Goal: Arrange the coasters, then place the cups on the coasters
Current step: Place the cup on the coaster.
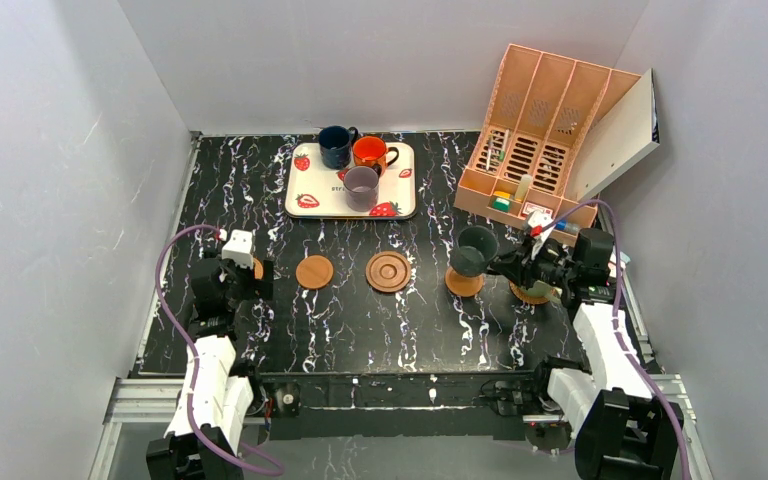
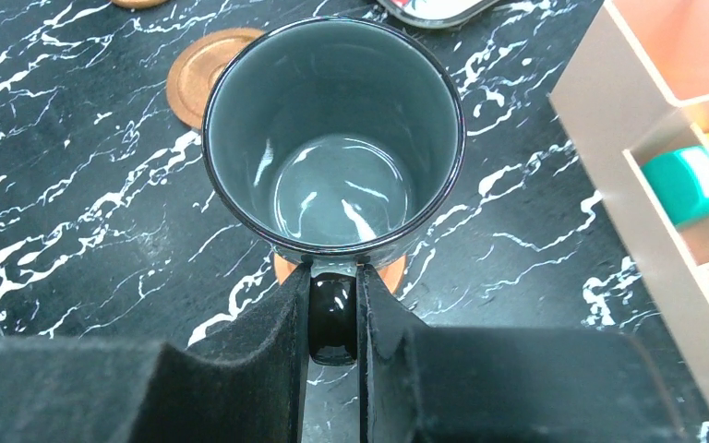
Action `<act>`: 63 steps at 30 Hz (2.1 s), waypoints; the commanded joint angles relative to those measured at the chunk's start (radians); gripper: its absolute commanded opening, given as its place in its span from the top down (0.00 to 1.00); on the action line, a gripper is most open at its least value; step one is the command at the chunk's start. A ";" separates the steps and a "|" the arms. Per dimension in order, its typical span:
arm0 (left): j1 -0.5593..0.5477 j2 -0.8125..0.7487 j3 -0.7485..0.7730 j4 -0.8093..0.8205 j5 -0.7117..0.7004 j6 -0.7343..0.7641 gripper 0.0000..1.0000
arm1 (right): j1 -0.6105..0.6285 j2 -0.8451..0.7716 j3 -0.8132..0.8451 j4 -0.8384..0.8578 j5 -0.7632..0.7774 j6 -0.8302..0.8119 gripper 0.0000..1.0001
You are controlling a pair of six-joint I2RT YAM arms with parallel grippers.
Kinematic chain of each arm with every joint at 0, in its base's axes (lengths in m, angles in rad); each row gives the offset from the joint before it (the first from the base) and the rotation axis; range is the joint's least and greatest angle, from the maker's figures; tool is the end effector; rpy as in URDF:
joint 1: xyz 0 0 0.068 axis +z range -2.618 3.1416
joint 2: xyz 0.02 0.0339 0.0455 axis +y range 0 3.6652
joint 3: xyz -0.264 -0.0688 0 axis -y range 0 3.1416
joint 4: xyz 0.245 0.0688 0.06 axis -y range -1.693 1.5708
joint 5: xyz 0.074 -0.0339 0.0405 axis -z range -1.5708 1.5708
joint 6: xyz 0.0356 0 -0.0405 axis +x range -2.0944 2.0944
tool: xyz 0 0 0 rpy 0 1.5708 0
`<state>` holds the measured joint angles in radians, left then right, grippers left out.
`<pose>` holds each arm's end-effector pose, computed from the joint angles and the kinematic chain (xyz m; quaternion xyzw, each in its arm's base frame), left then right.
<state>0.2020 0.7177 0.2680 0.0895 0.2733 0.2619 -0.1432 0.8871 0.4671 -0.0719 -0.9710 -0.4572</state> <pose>0.1677 0.0245 0.1965 0.1019 0.8120 0.0206 0.5744 0.1867 0.0028 0.2286 -0.3554 0.7120 0.2481 0.5524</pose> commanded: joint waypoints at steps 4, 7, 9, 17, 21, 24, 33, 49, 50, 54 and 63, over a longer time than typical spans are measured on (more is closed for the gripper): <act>0.007 -0.004 0.008 0.015 -0.001 0.002 0.02 | 0.000 0.038 0.008 0.004 -0.095 -0.095 0.99; 0.007 -0.009 0.008 0.014 0.002 0.003 0.02 | 0.006 0.063 0.024 -0.062 -0.091 -0.163 0.99; 0.007 -0.011 0.007 0.015 0.001 0.003 0.02 | 0.007 0.079 0.037 -0.085 -0.070 -0.173 0.99; 0.007 -0.002 0.010 0.012 0.007 0.005 0.02 | 0.007 0.083 0.044 -0.107 -0.065 -0.203 0.99; 0.007 -0.010 0.007 0.013 0.006 0.005 0.02 | 0.006 0.093 0.025 -0.066 -0.056 -0.190 0.99; 0.007 -0.006 0.008 0.013 0.008 0.005 0.02 | 0.006 0.118 0.028 -0.059 -0.055 -0.188 0.99; 0.007 0.002 0.011 0.013 0.009 0.005 0.02 | 0.032 0.137 0.018 -0.030 -0.018 -0.180 0.99; 0.007 0.001 0.011 0.013 0.006 0.005 0.02 | 0.072 0.125 -0.021 0.006 0.051 -0.186 0.99; 0.007 0.001 0.011 0.013 0.006 0.004 0.02 | 0.072 0.125 -0.021 0.007 0.051 -0.186 0.99; 0.007 0.002 0.011 0.014 0.007 0.005 0.02 | 0.073 0.138 -0.021 0.009 0.044 -0.189 0.99; 0.007 0.002 0.011 0.013 0.006 0.005 0.02 | 0.073 0.146 -0.022 0.007 0.047 -0.194 0.99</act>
<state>0.2020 0.7193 0.2680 0.0898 0.2737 0.2623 -0.0750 1.0359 0.4301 -0.1234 -0.8799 -0.6361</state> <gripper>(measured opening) 0.981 0.271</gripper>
